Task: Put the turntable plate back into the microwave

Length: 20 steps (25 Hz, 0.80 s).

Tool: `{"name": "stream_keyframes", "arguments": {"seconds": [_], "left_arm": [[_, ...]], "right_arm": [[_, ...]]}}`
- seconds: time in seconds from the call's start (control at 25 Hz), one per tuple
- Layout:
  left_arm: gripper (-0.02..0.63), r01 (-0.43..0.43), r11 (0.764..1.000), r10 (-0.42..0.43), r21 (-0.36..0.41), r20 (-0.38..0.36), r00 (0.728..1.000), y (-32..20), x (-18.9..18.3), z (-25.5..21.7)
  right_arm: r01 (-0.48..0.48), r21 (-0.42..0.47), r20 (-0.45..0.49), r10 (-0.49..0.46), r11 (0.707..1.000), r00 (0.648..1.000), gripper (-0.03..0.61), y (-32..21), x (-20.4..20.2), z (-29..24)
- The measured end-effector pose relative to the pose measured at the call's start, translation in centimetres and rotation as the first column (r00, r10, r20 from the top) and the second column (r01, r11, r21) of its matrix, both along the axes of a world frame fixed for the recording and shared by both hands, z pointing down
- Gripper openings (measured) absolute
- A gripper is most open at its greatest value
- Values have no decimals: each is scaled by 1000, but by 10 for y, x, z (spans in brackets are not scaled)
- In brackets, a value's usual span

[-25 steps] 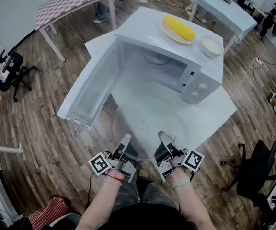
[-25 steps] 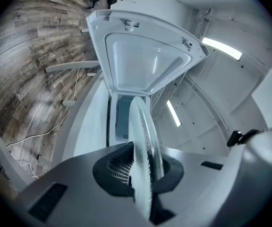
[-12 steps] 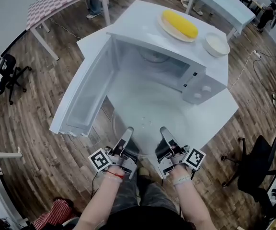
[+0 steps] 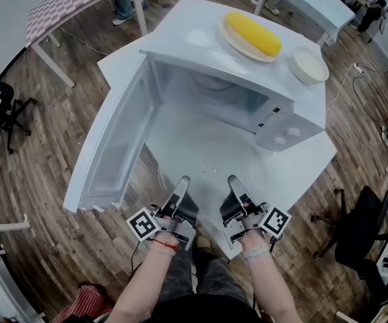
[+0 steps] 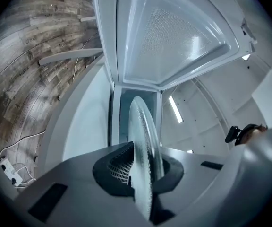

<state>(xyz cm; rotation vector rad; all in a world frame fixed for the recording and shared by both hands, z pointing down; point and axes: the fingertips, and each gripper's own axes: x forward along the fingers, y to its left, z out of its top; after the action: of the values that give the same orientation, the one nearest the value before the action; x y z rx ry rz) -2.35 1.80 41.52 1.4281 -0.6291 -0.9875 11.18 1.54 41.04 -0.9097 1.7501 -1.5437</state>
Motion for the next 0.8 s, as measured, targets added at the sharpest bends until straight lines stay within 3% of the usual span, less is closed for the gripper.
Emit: {"name": "stream_keyframes", "arguments": {"seconds": [0.8], "left_arm": [[35, -27, 999, 28, -32, 19, 999, -59, 4, 18]], "right_arm": [[-58, -21, -1, 58, 998, 998, 41, -55, 5, 20]]}}
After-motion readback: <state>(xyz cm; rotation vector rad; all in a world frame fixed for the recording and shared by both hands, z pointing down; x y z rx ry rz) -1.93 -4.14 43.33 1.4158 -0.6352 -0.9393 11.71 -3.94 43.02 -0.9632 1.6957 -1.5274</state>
